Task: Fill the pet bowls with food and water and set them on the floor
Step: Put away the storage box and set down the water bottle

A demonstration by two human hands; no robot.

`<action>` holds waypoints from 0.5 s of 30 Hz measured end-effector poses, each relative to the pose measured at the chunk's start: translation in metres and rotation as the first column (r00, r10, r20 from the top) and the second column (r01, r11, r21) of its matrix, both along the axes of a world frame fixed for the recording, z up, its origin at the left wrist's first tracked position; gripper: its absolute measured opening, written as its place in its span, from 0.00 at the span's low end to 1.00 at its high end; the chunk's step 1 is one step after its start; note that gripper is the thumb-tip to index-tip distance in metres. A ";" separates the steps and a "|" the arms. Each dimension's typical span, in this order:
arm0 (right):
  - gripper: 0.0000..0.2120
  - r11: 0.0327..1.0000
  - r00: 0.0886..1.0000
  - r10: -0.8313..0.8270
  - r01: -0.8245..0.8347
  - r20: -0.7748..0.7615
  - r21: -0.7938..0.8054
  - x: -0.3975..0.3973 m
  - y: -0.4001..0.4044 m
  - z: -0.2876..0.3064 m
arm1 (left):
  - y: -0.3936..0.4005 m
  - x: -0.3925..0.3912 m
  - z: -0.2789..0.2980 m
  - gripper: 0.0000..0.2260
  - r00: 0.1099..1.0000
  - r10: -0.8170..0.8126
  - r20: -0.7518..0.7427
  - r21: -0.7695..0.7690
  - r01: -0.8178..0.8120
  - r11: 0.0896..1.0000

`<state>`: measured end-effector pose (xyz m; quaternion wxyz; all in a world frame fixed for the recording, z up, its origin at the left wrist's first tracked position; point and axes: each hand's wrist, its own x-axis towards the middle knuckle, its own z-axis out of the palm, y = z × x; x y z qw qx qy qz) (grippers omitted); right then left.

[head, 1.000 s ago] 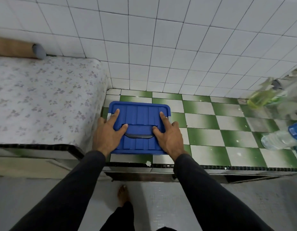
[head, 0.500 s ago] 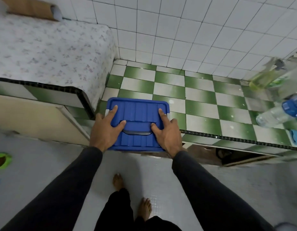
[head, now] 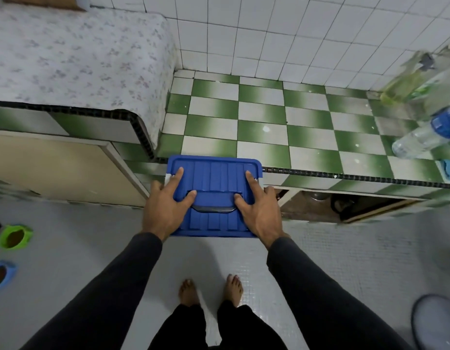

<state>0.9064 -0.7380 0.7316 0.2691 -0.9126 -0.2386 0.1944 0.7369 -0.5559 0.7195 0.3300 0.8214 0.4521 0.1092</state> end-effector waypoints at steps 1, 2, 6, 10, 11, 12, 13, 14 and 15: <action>0.35 1.000 1.000 -0.012 0.012 -0.005 0.000 -0.005 -0.001 -0.002 | 0.000 -0.004 -0.002 0.33 1.000 -0.013 0.000 0.004 0.013 1.000; 0.35 1.000 1.000 -0.022 0.022 -0.007 0.002 -0.010 -0.002 -0.004 | 0.001 -0.007 -0.005 0.33 1.000 -0.025 0.001 0.005 0.025 1.000; 0.36 0.999 0.999 -0.047 0.047 -0.025 -0.004 -0.025 -0.008 -0.015 | 0.002 -0.017 -0.017 0.34 0.998 -0.058 -0.017 0.000 0.058 0.998; 0.36 0.999 0.998 -0.037 0.035 -0.053 -0.032 -0.029 -0.017 -0.029 | -0.007 -0.023 -0.032 0.34 0.997 -0.064 -0.039 -0.005 0.064 0.998; 0.36 0.999 0.997 -0.032 0.029 -0.065 -0.037 -0.029 -0.019 -0.034 | -0.010 -0.024 -0.037 0.34 0.998 -0.057 -0.040 -0.007 0.057 0.998; 0.36 0.999 0.997 -0.027 0.024 -0.073 -0.037 -0.028 -0.021 -0.040 | -0.013 -0.024 -0.042 0.34 0.998 -0.047 -0.037 -0.009 0.046 0.999; 0.36 0.999 0.997 -0.022 0.020 -0.075 -0.029 -0.025 -0.023 -0.047 | -0.016 -0.024 -0.048 0.34 0.999 -0.039 -0.034 -0.008 0.039 0.999; 0.35 1.000 0.997 -0.017 0.015 -0.077 -0.017 -0.024 -0.026 -0.056 | -0.018 -0.023 -0.055 0.34 0.999 -0.038 -0.038 -0.007 0.038 0.999; 0.35 1.000 0.997 -0.010 0.010 -0.076 -0.006 -0.022 -0.028 -0.065 | -0.020 -0.022 -0.062 0.34 0.998 -0.041 -0.045 -0.006 0.041 0.999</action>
